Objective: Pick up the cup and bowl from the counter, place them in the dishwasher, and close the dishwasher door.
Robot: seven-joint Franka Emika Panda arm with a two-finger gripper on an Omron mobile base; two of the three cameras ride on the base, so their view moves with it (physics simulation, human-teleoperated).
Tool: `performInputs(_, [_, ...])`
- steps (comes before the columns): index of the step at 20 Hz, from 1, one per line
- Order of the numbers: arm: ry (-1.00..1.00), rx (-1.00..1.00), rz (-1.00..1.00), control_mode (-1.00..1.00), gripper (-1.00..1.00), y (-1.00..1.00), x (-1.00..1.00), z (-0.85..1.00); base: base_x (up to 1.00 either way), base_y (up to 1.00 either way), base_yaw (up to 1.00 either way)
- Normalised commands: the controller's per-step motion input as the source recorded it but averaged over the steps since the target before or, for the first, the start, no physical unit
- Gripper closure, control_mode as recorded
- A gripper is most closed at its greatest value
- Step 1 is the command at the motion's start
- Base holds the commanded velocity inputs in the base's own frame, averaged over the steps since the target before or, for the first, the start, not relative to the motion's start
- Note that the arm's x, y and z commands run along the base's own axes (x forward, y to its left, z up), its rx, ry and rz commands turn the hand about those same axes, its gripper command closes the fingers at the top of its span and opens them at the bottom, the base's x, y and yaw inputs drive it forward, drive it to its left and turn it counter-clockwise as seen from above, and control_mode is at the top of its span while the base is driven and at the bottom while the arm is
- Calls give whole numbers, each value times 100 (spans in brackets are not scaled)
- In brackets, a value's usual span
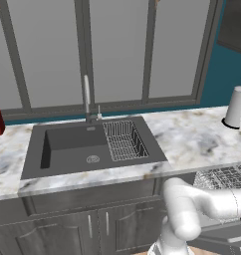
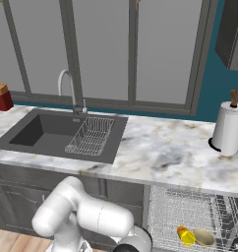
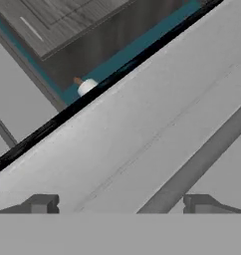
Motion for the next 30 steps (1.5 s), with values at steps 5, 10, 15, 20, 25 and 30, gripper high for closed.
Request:
performInputs(5, [0,-1,0,-100,-100,-48,67,0,0,0,0])
performInputs(10, [0,0,0,-100,-100,-47,77,0,0,0,0])
performInputs(15, [0,0,0,-100,-100,-52,96,0,0,0,0])
performInputs(20, [0,0,-2,-100,-100,-48,100,0,0,0,0])
performInputs(25, [0,-4,-7,-100,-100,-21,100,33,0,0,0])
performInputs(30, [3,-10,-8,-100,-100,-1,100,70,0,0,0])
